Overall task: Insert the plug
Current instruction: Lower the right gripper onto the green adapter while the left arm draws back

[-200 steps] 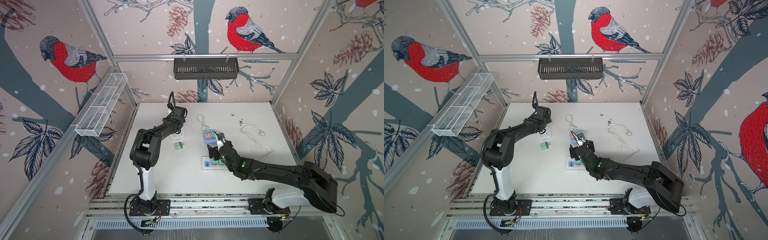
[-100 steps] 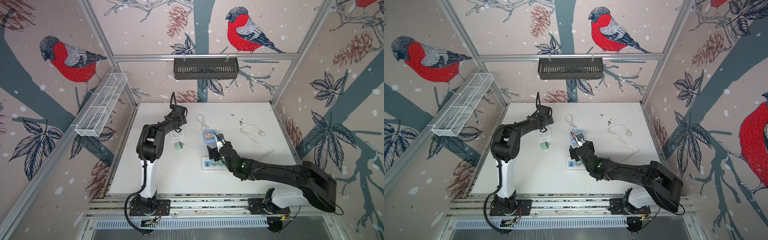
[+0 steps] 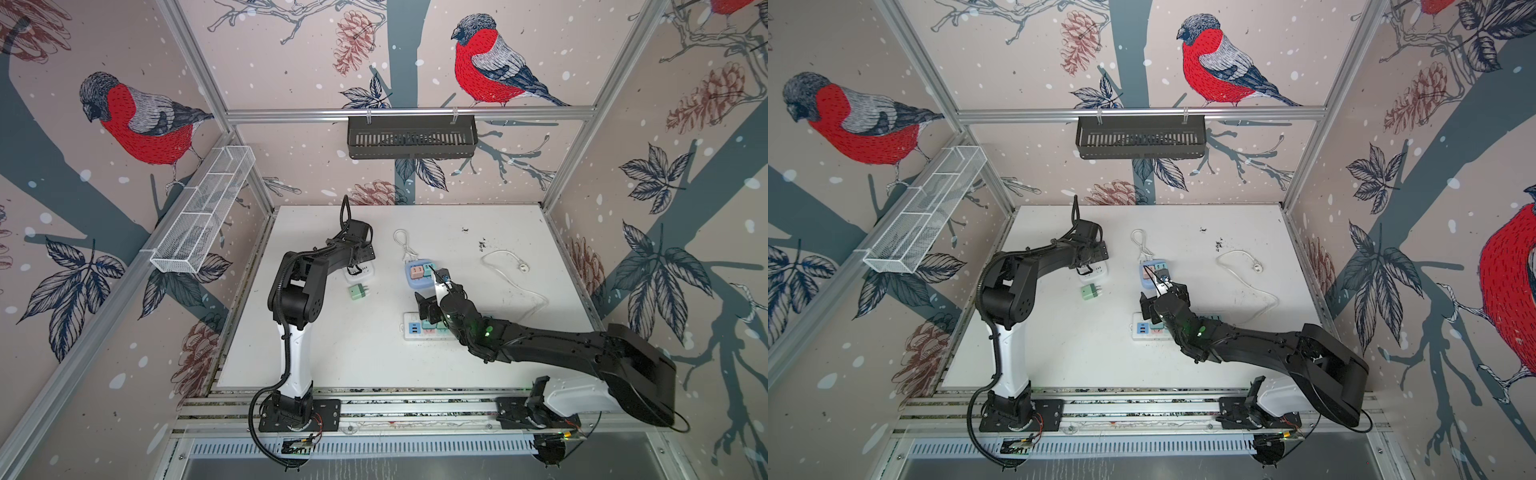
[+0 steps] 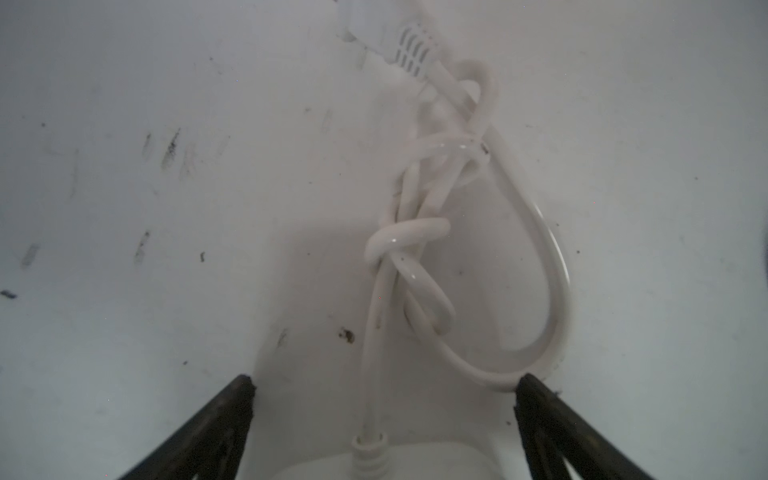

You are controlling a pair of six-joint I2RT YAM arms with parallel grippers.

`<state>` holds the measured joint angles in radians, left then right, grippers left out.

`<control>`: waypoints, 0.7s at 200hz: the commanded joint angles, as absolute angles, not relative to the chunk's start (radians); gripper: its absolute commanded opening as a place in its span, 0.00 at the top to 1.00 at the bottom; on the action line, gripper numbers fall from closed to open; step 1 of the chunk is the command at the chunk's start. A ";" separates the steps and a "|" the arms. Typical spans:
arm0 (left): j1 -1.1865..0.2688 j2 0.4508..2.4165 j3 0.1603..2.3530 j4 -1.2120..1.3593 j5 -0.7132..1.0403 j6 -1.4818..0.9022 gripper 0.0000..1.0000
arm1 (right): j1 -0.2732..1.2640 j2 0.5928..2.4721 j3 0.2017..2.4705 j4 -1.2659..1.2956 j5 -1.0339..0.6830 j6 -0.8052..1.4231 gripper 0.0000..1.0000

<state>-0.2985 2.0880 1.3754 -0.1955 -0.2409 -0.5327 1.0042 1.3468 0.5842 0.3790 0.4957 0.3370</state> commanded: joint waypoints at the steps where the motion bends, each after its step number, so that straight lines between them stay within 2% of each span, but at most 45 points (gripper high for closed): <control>1: -0.300 2.064 1.337 -0.205 -0.180 -0.567 0.04 | 1.004 1.340 0.581 0.413 0.480 0.348 0.08; 75: -0.404 1.964 1.195 -0.200 -0.209 -0.483 0.04 | 1.009 1.341 0.568 0.442 0.436 0.348 0.08; 105: -0.470 1.959 1.178 -0.207 -0.180 -0.440 0.10 | 1.021 1.348 0.569 0.459 0.429 0.330 0.08; 140: -0.515 1.906 1.102 -0.162 -0.157 -0.463 0.10 | 1.041 1.345 0.557 0.492 0.408 0.295 0.10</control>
<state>-0.4995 1.9362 1.1423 -0.1406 -0.2134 -0.4519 1.0271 1.3468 0.5652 0.4328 0.4286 0.3336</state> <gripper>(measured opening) 0.899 0.909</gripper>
